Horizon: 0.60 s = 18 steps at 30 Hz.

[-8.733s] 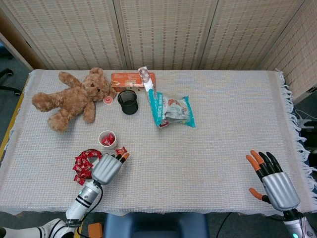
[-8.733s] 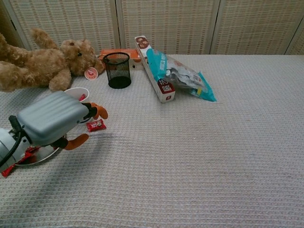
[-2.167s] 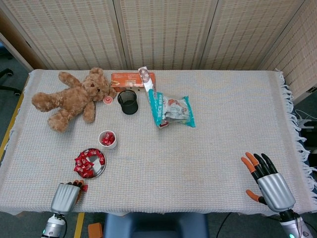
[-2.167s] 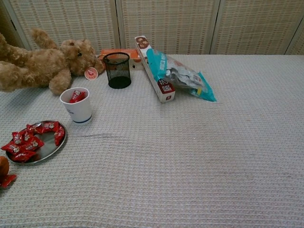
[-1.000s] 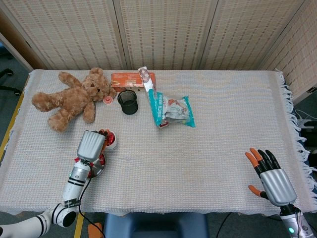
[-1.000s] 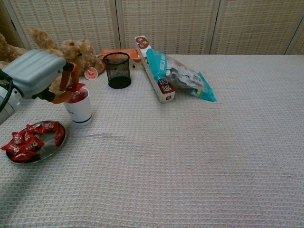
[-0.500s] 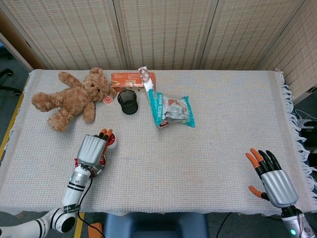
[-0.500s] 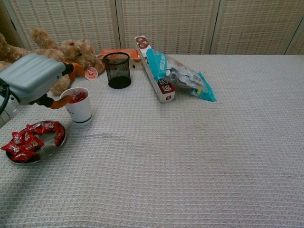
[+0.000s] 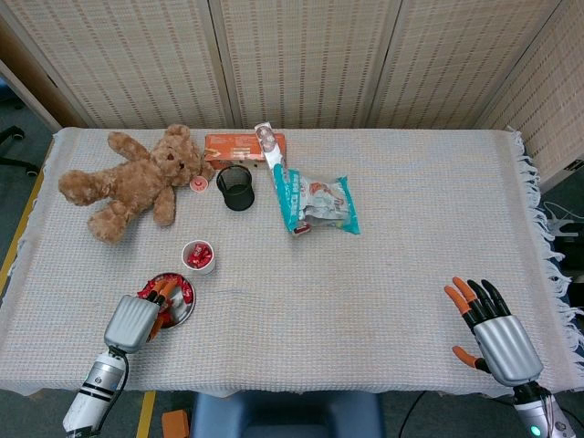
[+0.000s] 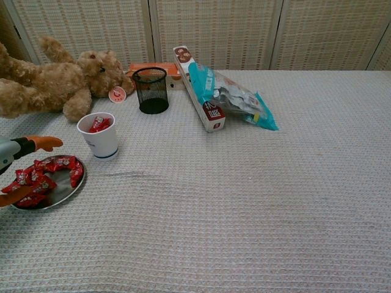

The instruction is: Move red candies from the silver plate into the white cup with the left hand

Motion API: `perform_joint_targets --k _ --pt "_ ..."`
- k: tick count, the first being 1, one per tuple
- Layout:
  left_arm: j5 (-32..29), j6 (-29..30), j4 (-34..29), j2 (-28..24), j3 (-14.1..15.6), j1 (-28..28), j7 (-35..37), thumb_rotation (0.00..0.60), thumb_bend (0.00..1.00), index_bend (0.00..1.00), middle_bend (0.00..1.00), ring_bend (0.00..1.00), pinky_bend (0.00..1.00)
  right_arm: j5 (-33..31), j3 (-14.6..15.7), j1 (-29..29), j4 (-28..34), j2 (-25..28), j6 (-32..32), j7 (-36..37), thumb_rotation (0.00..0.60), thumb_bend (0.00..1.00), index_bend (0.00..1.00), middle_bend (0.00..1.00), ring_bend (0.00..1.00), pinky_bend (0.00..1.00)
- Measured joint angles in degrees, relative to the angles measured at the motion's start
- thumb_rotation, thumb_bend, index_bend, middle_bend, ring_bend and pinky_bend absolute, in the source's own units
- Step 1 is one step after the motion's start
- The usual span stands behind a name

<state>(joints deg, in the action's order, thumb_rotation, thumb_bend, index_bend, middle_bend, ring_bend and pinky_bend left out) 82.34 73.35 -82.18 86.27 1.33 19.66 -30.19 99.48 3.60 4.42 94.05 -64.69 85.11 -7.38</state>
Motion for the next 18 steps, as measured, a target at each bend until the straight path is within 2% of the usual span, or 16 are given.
perform_joint_targets --k 7,12,18 --pt "-2.3 -2.5 4.1 2.6 -0.9 0.6 -2.1 0.600 0.39 0.09 0.15 0.76 1.00 0.0 0.0 -0.2 -0.2 0.2 0.4 0.5 0.600 0.07 0.00 0.00 0.00 0.00" --pt "-3.7 -4.0 5.7 3.7 -1.3 1.0 -4.8 0.600 0.39 0.15 0.16 0.76 1.00 -0.1 -0.1 -0.3 -0.2 0.3 0.6 0.6 0.600 0.07 0.00 0.00 0.00 0.00" --pt "-5.0 -4.3 6.3 4.1 -1.8 1.1 -6.5 0.600 0.39 0.23 0.26 0.76 1.00 -0.2 -0.1 -0.2 -0.2 0.2 0.4 0.5 0.600 0.07 0.00 0.00 0.00 0.00"
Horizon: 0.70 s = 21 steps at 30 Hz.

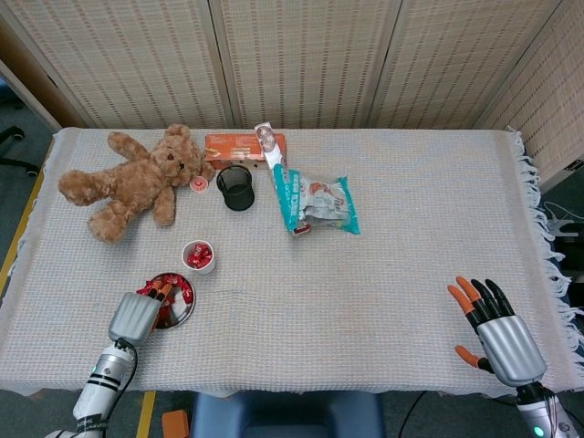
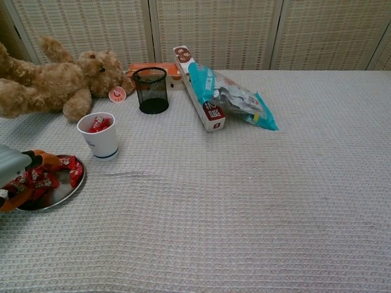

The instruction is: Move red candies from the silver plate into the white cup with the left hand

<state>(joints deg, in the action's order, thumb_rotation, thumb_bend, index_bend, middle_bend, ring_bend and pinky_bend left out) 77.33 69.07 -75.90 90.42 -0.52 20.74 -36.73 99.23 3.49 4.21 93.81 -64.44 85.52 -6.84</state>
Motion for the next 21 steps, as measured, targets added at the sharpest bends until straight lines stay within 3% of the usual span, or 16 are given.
perform_joint_targets --k 4,14,21 --pt "0.1 0.1 0.2 0.1 0.1 0.0 -0.4 0.600 0.39 0.29 0.34 0.76 1.00 0.0 0.0 0.0 0.0 0.0 0.0 -0.1 0.600 0.07 0.00 0.00 0.00 0.00" --pt "1.0 0.3 1.7 1.2 0.5 0.0 -0.6 0.600 0.39 0.34 0.42 0.75 1.00 -0.1 -0.1 0.0 0.1 0.0 0.0 -0.1 0.600 0.07 0.00 0.00 0.00 0.00" --pt "1.4 0.1 2.4 1.5 0.5 0.1 -0.1 0.600 0.38 0.45 0.51 0.76 1.00 -0.3 -0.1 0.0 0.1 0.1 -0.1 -0.1 0.600 0.07 0.00 0.00 0.00 0.00"
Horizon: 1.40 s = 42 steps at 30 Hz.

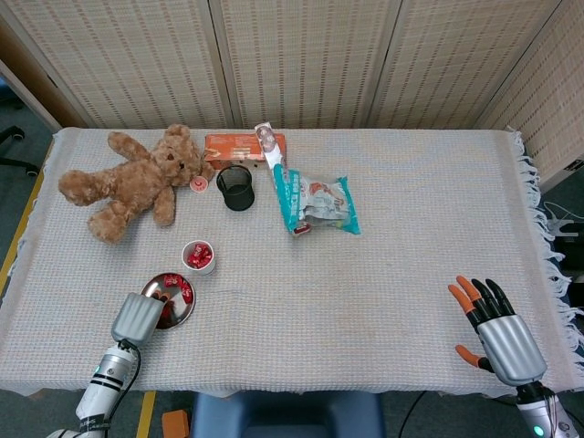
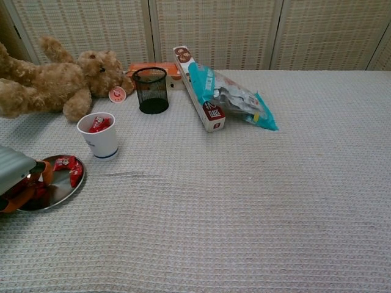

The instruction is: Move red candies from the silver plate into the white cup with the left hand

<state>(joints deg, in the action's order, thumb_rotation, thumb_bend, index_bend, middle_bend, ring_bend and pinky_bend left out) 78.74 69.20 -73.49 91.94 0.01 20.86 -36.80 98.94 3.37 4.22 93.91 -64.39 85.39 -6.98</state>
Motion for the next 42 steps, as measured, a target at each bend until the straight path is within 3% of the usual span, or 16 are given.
perform_joint_targets --k 17,31,42 --pt "2.3 2.6 -0.7 -0.9 -0.1 -0.3 1.3 0.600 0.42 0.63 0.72 0.77 1.00 -0.1 0.0 0.0 0.0 0.0 -0.1 -0.2 0.600 0.07 0.00 0.00 0.00 0.00" --pt "3.9 3.8 -4.0 -2.6 -0.9 0.1 1.7 0.600 0.44 0.65 0.74 0.77 1.00 -0.1 0.0 0.2 0.1 -0.1 -0.5 -0.3 0.600 0.07 0.00 0.00 0.00 0.00" --pt "4.6 4.4 -13.9 -6.3 -6.2 3.9 -1.2 0.600 0.44 0.65 0.73 0.77 1.00 -0.4 -0.2 0.2 0.0 -0.1 -0.5 -0.1 0.600 0.07 0.00 0.00 0.00 0.00"
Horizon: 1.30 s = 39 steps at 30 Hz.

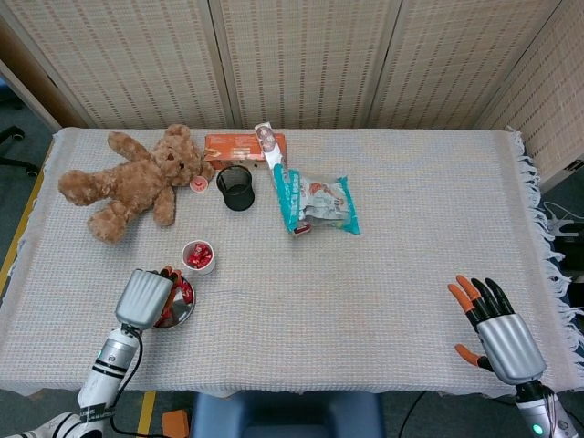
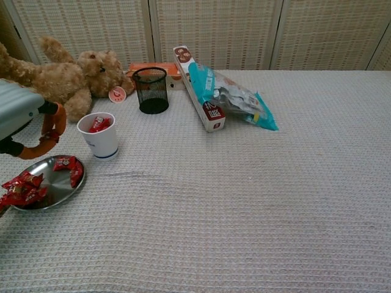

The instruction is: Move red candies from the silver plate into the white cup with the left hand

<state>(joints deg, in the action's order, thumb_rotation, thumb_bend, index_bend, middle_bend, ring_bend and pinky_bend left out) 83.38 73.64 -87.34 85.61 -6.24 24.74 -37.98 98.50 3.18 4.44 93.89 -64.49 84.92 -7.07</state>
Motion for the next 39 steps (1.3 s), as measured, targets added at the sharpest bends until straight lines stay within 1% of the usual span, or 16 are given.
perform_joint_targets --k 3,7,10,14,18,20,22,24,26,34,37,39 --pt "-0.7 -1.0 -1.9 -0.5 -2.2 2.0 -0.9 0.600 0.44 0.65 0.73 0.77 1.00 -0.3 -0.1 0.1 0.0 -0.1 -0.3 -0.2 0.600 0.07 0.00 0.00 0.00 0.00" --pt "-2.1 -3.2 -2.0 0.3 -4.1 4.7 -1.6 0.600 0.43 0.65 0.73 0.77 1.00 -0.7 -0.2 0.2 0.1 -0.2 -0.6 -0.4 0.600 0.07 0.00 0.00 0.00 0.00" --pt "-3.0 -4.7 -0.3 2.3 -5.0 6.6 -2.3 0.600 0.44 0.65 0.72 0.77 1.00 -1.0 -0.3 0.3 0.1 -0.2 -1.0 -0.4 0.600 0.07 0.00 0.00 0.00 0.00" --pt "-4.7 -6.8 3.6 5.3 -5.7 8.9 -3.0 0.600 0.44 0.62 0.68 0.77 1.00 -1.0 -0.3 0.3 0.1 -0.1 -0.7 -0.2 0.600 0.07 0.00 0.00 0.00 0.00" --pt "-5.7 -7.6 7.6 7.6 -6.1 10.4 -3.4 0.600 0.43 0.59 0.64 0.77 1.00 -1.0 -0.2 0.2 0.1 0.1 -0.5 0.2 0.600 0.07 0.00 0.00 0.00 0.00" --pt "-6.0 -7.5 9.4 8.4 -6.2 11.0 -3.4 0.600 0.43 0.53 0.59 0.77 1.00 -0.9 -0.2 0.1 0.1 0.2 -0.2 0.4 0.600 0.07 0.00 0.00 0.00 0.00" --pt "-6.8 -7.6 9.7 8.5 -6.1 11.0 -3.5 0.600 0.43 0.40 0.48 0.77 1.00 -0.8 -0.2 -0.1 0.0 0.3 0.2 0.6 0.600 0.07 0.00 0.00 0.00 0.00" --pt "-7.9 -7.9 9.2 8.1 -5.9 11.0 -3.9 0.600 0.43 0.31 0.37 0.77 1.00 -0.6 -0.2 -0.1 -0.1 0.3 0.2 0.7 0.600 0.07 0.00 0.00 0.00 0.00" --pt "-8.8 -7.9 8.5 7.4 -5.7 10.9 -4.5 0.600 0.43 0.25 0.30 0.77 1.00 -0.5 -0.1 -0.1 -0.1 0.3 0.2 0.6 0.600 0.07 0.00 0.00 0.00 0.00" --pt "-10.2 -8.1 6.5 5.9 -4.9 10.7 -4.0 0.600 0.42 0.18 0.23 0.77 1.00 -0.3 -0.1 -0.1 0.0 0.1 0.2 0.2 0.600 0.07 0.00 0.00 0.00 0.00" --pt "-9.7 -7.1 4.8 4.9 -4.3 10.1 -3.1 0.600 0.42 0.18 0.23 0.77 1.00 -0.3 -0.1 -0.1 0.0 0.2 0.3 0.3 0.600 0.07 0.00 0.00 0.00 0.00" --pt "-8.7 -5.6 2.9 3.6 -3.3 8.8 -1.6 0.600 0.41 0.17 0.23 0.77 1.00 -0.4 -0.1 -0.2 -0.1 0.3 0.4 0.5 0.600 0.07 0.00 0.00 0.00 0.00"
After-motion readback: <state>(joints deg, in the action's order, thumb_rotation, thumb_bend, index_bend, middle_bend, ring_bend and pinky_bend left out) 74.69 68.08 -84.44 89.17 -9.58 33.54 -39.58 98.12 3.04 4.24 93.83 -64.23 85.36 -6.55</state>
